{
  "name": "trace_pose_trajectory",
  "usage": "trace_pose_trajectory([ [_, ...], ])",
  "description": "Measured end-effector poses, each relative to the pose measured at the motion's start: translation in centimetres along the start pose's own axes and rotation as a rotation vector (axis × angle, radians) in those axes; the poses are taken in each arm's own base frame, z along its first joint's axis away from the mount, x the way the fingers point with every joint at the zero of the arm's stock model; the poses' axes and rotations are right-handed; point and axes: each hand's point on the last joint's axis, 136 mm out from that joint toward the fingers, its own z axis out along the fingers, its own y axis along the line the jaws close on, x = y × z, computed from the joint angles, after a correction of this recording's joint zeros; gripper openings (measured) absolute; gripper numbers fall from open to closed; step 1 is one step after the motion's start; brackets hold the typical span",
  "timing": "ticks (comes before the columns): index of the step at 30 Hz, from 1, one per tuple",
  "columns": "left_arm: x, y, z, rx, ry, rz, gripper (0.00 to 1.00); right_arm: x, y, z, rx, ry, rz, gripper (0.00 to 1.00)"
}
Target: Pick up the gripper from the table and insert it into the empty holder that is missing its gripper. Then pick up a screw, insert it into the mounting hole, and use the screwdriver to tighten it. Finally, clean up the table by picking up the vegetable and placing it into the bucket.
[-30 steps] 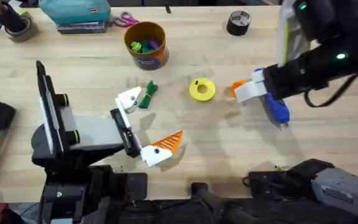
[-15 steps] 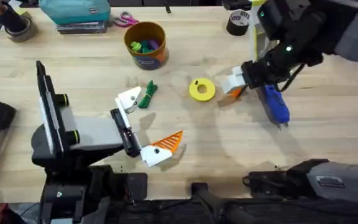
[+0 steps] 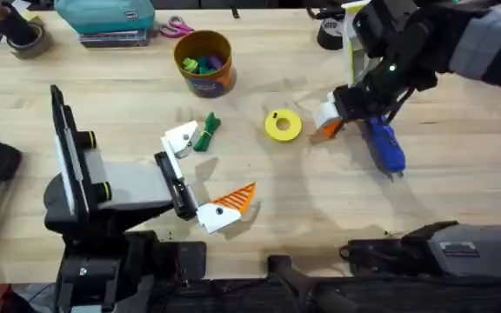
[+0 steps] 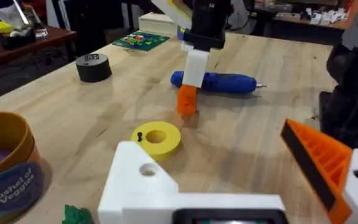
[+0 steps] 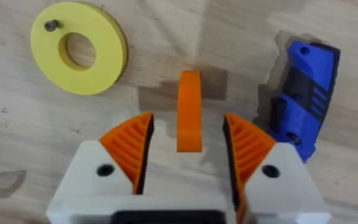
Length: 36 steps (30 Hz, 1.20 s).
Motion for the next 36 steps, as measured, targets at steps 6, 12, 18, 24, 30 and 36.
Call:
trace_pose_trajectory([
  [6, 0.0, 0.0, 0.0, 0.0, 0.0, 0.0, 0.985, 0.0, 0.0, 0.0, 0.0, 0.0, -0.003, 0.368],
  [12, 0.0, 0.0, 0.0, 0.0, 0.0, 0.0, 0.986, -0.1, 0.0, 0.0, 0.002, -0.005, -0.004, 0.012],
  [18, 0.0, 0.0, 0.0, 0.0, 0.0, 0.0, 0.985, -0.1, 0.0, 0.0, 0.003, -0.004, -0.01, 0.011],
  [24, 0.0, 0.0, 0.0, 0.0, 0.0, 0.0, 0.985, 0.7, -0.1, -0.7, 0.006, 0.038, -0.015, 0.01],
  [30, 0.0, 0.0, 0.0, 0.0, 0.0, 0.0, 0.985, -1.5, 0.2, -5.8, 0.0, -0.043, -0.02, 0.01],
  [36, 0.0, 0.0, 0.0, 0.0, 0.0, 0.0, 0.987, -4.1, 0.7, -12.3, -0.023, -0.222, -0.011, 0.01],
])
